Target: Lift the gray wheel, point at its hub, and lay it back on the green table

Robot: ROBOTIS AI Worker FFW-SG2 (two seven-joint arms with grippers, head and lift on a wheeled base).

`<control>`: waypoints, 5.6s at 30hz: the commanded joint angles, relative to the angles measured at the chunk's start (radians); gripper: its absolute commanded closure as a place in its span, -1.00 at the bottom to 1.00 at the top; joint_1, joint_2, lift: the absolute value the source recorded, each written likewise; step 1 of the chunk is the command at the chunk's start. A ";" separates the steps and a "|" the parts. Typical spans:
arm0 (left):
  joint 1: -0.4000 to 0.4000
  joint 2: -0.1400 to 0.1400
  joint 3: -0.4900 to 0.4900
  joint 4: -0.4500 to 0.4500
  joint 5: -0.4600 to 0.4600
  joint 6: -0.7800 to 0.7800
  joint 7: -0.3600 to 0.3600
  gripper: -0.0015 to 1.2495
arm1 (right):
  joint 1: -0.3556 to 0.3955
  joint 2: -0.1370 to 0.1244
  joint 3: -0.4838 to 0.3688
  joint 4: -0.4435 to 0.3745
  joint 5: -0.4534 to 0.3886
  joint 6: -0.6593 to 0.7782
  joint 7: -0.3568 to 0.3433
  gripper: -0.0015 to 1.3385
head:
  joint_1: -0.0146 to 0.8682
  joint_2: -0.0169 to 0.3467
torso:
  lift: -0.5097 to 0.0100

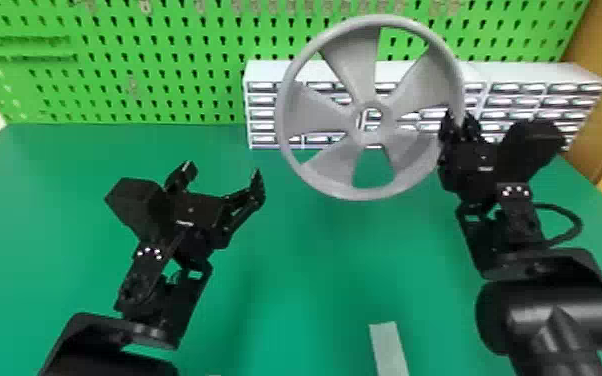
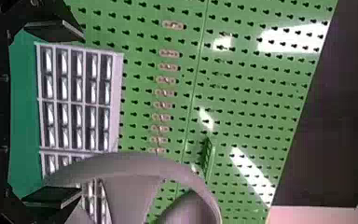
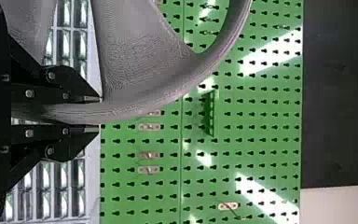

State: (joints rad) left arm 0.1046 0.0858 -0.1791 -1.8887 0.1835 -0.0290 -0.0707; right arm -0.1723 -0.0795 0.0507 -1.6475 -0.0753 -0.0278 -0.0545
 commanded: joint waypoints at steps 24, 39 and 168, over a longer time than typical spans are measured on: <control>-0.013 0.131 -0.076 -0.210 -0.055 0.109 -0.121 -0.81 | -0.092 -0.023 -0.017 0.031 0.065 0.000 -0.024 0.82 | 0.60 -0.65 | 0.60; -0.028 0.140 -0.069 -0.221 -0.038 0.147 -0.155 -0.79 | -0.116 -0.023 0.001 0.078 0.071 -0.004 -0.030 0.82 | 0.60 -0.65 | 0.60; -0.327 0.019 -0.277 0.040 -0.150 0.437 0.118 0.91 | -0.102 -0.017 0.190 0.127 0.045 -0.030 -0.034 0.82 | 0.60 -0.65 | 0.60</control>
State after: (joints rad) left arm -0.2226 0.1043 -0.4583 -1.8484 0.0349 0.4144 0.0473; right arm -0.2746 -0.0951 0.2399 -1.5204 -0.0307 -0.0583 -0.0890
